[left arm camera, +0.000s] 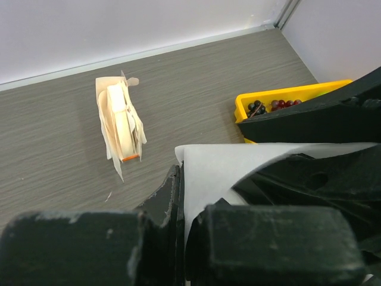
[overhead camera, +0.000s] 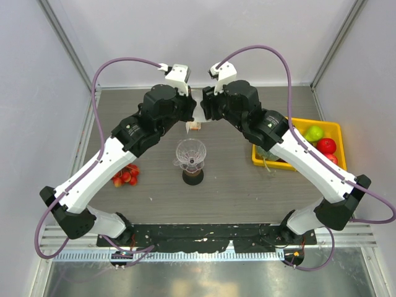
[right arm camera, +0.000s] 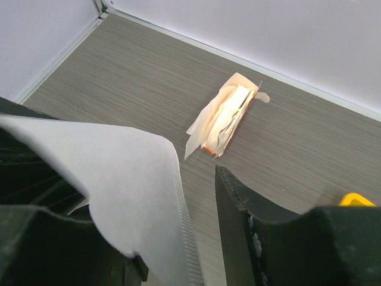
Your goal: Place the coffee filter in the dripper
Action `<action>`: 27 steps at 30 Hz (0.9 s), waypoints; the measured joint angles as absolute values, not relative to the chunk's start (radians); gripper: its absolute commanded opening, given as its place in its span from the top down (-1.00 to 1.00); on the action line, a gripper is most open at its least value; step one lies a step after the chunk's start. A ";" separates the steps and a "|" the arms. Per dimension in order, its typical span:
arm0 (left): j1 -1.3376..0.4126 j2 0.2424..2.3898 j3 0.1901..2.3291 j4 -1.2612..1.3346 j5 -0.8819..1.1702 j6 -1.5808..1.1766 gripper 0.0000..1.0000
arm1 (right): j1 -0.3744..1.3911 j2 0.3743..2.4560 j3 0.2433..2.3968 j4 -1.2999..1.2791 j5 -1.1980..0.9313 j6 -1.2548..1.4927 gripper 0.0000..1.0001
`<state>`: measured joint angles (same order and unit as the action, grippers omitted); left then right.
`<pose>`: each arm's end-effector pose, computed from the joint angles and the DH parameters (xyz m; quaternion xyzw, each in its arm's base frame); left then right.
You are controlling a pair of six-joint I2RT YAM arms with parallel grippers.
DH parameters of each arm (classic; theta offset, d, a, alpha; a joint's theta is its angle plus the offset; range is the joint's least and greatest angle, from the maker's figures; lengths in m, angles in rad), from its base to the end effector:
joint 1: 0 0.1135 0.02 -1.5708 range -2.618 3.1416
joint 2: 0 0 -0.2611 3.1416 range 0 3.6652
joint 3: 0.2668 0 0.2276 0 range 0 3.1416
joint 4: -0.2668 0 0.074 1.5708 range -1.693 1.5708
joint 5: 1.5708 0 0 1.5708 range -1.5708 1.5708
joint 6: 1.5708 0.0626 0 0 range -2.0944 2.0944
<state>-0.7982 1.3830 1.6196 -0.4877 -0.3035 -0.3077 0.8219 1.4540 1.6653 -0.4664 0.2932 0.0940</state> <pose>0.2229 -0.2019 0.4466 0.0997 0.7801 -0.2166 0.5784 0.2320 0.2230 0.4437 -0.1952 0.7633 0.1637 0.5936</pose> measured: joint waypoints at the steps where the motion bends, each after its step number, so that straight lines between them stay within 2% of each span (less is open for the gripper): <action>1: -0.798 1.383 1.620 -0.490 -0.308 -0.307 1.00 | 0.822 1.454 1.668 -0.474 0.292 0.093 0.05; 7: -0.798 1.383 1.620 -0.491 -0.318 -0.307 1.00 | 0.807 1.446 1.683 -0.511 0.282 0.080 0.30; 10: -0.798 1.383 1.620 -0.492 -0.315 -0.311 1.00 | 0.805 1.438 1.683 -0.521 0.260 0.076 0.74; 12: -0.799 1.383 1.620 -0.492 -0.308 -0.317 0.78 | 0.805 1.435 1.683 -0.525 0.233 0.084 0.90; 14: -0.799 1.385 1.620 -0.492 -0.303 -0.321 0.53 | 0.805 1.435 1.683 -0.530 0.215 0.089 0.90; 17: -0.798 1.386 1.620 -0.495 -0.296 -0.331 0.35 | 0.801 1.435 1.683 -0.554 0.211 0.093 0.90; 19: -0.797 1.386 1.620 -0.496 -0.279 -0.335 0.44 | 0.796 1.435 1.686 -0.566 0.212 0.096 0.90; 20: -0.797 1.386 1.620 -0.498 -0.265 -0.337 0.58 | 0.796 1.436 1.691 -0.570 0.216 0.097 0.90; 22: -0.797 1.386 1.619 -0.501 -0.244 -0.342 0.63 | 0.794 1.441 1.705 -0.572 0.220 0.102 0.90; 27: -0.797 1.386 1.613 -0.504 -0.204 -0.321 0.19 | 0.791 1.447 1.728 -0.574 0.210 0.100 0.90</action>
<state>-0.7967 1.3865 1.6131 -0.5041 -0.2035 -0.3210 0.7906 1.4471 1.7279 -0.5735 0.2104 0.0998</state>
